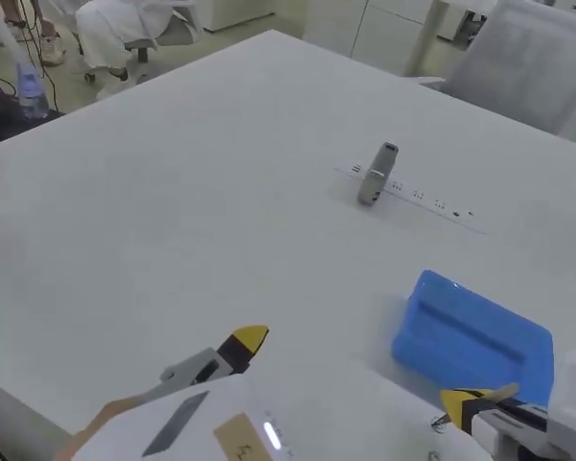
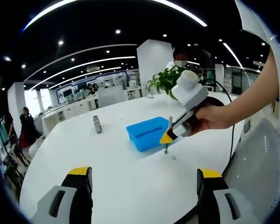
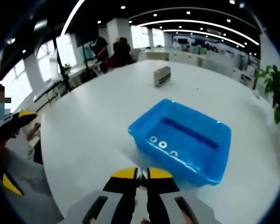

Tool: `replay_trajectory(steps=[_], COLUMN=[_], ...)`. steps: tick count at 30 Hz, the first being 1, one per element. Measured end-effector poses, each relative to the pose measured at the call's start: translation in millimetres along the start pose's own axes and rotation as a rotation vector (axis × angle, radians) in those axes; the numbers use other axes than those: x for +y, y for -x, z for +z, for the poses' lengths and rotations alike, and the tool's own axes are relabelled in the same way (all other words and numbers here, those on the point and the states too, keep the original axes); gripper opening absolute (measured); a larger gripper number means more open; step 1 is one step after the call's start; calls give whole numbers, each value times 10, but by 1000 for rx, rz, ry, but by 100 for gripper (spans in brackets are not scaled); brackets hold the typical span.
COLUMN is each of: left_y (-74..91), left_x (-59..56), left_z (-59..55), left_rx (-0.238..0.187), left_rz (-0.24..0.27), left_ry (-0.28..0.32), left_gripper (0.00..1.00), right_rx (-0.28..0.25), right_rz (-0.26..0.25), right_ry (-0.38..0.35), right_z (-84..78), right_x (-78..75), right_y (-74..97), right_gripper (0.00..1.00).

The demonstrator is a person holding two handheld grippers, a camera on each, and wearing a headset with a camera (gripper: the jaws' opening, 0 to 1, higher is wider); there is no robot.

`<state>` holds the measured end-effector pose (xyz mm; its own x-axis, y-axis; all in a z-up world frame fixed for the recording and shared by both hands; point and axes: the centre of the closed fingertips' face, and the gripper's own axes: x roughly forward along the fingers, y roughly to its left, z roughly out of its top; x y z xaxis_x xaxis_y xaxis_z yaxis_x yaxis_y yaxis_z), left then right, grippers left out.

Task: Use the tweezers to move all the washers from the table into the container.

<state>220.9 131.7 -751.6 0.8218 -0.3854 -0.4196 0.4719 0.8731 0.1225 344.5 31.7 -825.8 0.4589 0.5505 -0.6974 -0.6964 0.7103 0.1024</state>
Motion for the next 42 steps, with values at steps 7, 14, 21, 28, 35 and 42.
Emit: replay_trajectory(steps=[7, 14, 21, 28, 35, 42], left_y=[-2, 4, 9, 19, 28, 30], left_x=[0, -5, -14, -15, -17, 4], left_z=[-3, 9, 13, 30, 46, 44], left_rx=[2, -5, -6, -12, -15, -11], left_rz=[-1, -7, -15, -21, -22, -12], left_ry=[0, 4, 13, 22, 18, 16], left_gripper=[95, 95, 96, 96, 95, 94], right_rx=[18, 28, -21, -133, -201, -99], right_rz=[-21, -25, 2, 12, -101, -123], right_ry=[84, 146, 77, -9, -43, -69], right_z=[-22, -52, 135, 516, 798, 518], right_x=[-8, 56, 99, 55, -392, -627], right_y=[-3, -2, 97, 292, 352, -8], right_gripper=[3, 2, 2, 2, 3, 3])
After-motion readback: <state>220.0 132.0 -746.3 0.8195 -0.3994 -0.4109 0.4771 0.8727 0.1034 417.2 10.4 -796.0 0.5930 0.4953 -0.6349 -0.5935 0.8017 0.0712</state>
